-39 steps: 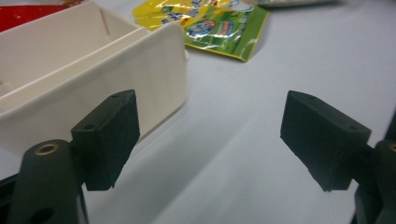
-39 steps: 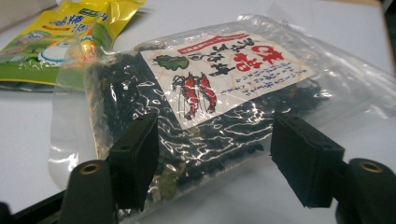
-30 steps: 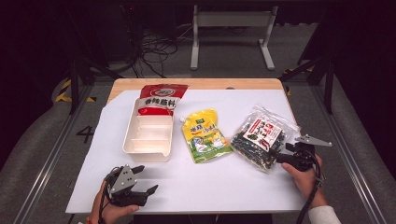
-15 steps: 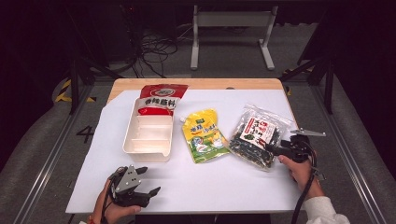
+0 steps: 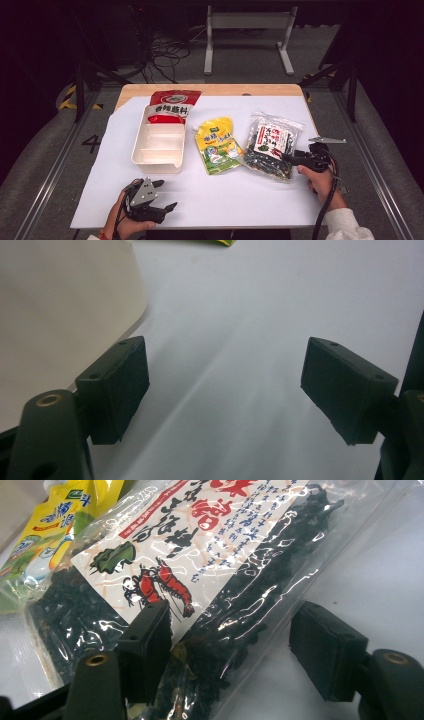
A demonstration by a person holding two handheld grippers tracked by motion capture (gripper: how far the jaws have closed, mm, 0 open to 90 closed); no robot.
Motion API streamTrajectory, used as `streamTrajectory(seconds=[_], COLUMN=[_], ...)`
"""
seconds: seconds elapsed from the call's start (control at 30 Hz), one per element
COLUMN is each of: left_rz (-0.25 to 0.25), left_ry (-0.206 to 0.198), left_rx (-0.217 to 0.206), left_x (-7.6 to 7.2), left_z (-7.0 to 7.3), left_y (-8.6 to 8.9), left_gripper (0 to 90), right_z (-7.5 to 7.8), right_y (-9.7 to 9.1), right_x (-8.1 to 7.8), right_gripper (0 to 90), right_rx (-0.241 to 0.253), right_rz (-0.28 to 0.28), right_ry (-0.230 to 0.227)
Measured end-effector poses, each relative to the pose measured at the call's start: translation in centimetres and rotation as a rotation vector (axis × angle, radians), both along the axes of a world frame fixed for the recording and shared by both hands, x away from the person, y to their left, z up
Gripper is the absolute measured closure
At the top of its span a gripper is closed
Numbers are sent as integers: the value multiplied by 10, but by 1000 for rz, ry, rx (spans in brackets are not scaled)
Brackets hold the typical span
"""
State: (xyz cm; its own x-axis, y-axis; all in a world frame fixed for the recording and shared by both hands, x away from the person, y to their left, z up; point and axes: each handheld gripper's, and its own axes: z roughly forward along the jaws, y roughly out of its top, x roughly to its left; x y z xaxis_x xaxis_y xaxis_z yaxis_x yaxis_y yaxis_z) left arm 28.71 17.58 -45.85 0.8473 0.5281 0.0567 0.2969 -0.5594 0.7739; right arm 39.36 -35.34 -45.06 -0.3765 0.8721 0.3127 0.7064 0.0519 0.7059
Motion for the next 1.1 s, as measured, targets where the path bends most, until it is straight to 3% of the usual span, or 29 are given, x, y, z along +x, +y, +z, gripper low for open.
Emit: streamTrajectory(seconds=[0.17,0.33,0.4,0.53,0.57,0.63,0.67,0.73,0.83,0.9,1.0,1.1], left_rz=[-27,-52,-56,-75,-75,-86,-85,-84,-77,-82,-80,-54], left_ry=[6,23,30,83,83,124,133,142,191,187,195,221], left_rx=[-13,-28,-37,-139,-139,-165,-164,-155,-142,-125,-143,-190], left_x=[1,5,7,17,17,24,26,31,40,43,50,61], left_z=[2,2,3,10,10,11,10,7,0,-2,-1,0], left_y=[-8,-19,-25,-45,-45,-59,-65,-76,-95,-104,-113,-124], left_gripper=[203,204,206,206,202,197,193,185,179,171,162,160], right_z=[-6,0,-1,0,0,0,0,1,0,-1,0,2], right_y=[5,18,19,23,23,26,27,28,28,30,33,37], right_x=[4,0,-2,-10,-10,-17,-21,-24,-30,-32,-36,-40], right_gripper=[630,740,756,769,769,770,772,773,773,774,774,779], right_rx=[132,76,81,66,66,56,53,49,46,47,40,44], right_rz=[120,173,195,242,242,265,277,281,283,297,309,334], right_ry=[52,16,11,-49,-49,-86,-116,-129,-168,-193,-214,-237])
